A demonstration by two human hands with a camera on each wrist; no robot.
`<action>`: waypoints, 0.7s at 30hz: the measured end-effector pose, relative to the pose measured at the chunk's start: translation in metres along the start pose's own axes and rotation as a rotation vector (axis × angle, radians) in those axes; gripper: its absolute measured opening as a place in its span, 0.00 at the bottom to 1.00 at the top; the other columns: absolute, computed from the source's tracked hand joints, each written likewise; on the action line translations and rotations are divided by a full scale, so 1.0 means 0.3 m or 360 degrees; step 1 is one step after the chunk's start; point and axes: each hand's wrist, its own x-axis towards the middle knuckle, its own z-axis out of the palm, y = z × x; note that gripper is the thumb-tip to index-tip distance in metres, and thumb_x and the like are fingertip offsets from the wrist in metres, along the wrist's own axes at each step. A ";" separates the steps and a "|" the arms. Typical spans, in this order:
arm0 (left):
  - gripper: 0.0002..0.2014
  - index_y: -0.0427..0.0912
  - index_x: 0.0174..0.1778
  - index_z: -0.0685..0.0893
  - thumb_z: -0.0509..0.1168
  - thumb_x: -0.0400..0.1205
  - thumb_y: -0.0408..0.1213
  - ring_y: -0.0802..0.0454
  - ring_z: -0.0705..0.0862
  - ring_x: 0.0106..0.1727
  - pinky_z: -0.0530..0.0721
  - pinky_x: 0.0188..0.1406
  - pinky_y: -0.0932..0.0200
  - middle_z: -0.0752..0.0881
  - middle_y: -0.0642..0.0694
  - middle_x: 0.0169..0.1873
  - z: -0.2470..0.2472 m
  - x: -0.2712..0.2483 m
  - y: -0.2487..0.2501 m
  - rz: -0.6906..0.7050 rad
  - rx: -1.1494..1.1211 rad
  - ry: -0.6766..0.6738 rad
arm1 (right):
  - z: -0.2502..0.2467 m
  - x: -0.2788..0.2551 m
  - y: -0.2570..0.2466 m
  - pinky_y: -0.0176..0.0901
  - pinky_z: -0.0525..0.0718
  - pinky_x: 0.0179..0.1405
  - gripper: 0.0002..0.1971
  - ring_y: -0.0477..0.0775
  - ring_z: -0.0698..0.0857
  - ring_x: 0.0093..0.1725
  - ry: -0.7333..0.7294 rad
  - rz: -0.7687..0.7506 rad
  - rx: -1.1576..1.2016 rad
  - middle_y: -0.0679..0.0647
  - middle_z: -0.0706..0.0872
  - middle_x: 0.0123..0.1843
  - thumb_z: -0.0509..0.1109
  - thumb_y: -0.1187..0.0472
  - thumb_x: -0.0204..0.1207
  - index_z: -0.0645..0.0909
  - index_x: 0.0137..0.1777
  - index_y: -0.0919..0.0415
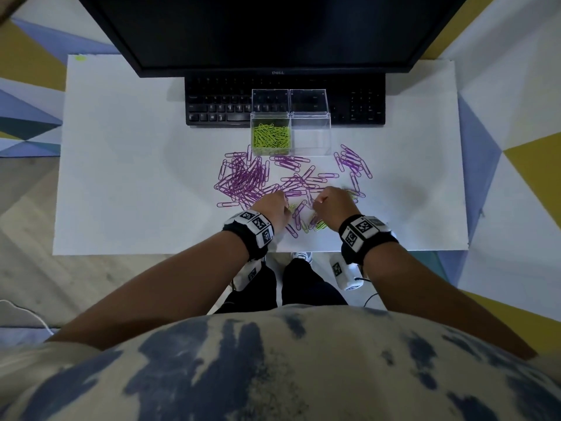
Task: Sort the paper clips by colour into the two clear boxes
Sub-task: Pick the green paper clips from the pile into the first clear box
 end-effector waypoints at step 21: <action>0.09 0.44 0.34 0.78 0.69 0.72 0.26 0.52 0.78 0.35 0.77 0.37 0.58 0.81 0.47 0.34 -0.072 0.009 -0.045 0.0027 -0.0986 0.0229 | 0.034 -0.014 -0.034 0.47 0.81 0.44 0.04 0.65 0.85 0.45 -0.0024 -0.0130 -0.0078 0.67 0.84 0.47 0.67 0.67 0.74 0.80 0.42 0.69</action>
